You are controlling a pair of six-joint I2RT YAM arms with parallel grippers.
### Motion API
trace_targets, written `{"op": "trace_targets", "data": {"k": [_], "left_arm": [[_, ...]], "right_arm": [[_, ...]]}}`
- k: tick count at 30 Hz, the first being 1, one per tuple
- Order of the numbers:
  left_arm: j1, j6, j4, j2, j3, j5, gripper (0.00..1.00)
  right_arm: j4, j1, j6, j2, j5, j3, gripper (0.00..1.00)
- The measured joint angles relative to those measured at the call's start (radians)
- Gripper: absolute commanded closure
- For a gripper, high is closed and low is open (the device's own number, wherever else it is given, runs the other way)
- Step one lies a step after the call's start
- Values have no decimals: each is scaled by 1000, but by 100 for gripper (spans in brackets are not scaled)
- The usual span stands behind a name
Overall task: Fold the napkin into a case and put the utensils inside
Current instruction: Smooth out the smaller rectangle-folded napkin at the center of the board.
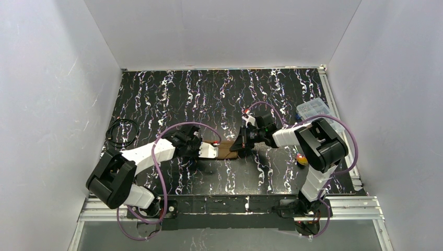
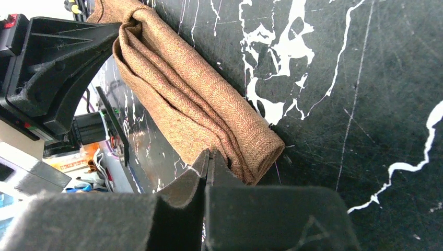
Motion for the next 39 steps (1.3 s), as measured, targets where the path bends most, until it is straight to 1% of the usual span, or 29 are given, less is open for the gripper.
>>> {"op": "trace_targets", "data": {"k": [9, 13, 17, 21, 24, 27, 33, 39], "left_arm": [[-2, 77, 90, -10, -58, -13, 100], [-2, 88, 106, -3, -58, -22, 100], [-2, 89, 106, -3, -58, -24, 100], [-2, 87, 106, -3, -58, -25, 100], [-3, 86, 106, -3, -58, -26, 100], [-3, 85, 106, -3, -58, -27, 100], [-3, 78, 106, -3, -57, -27, 100], [-3, 59, 88, -1, -45, -24, 100]], "right_arm": [[-52, 10, -1, -36, 61, 5, 97], [-64, 16, 19, -93, 85, 5, 96], [19, 35, 104, -138, 62, 5, 95], [124, 116, 198, -133, 44, 5, 95], [204, 178, 255, -96, 32, 7, 95], [253, 212, 293, -31, 19, 20, 95], [347, 225, 346, 143, -12, 105, 95], [321, 225, 309, 280, -23, 257, 95]]}}
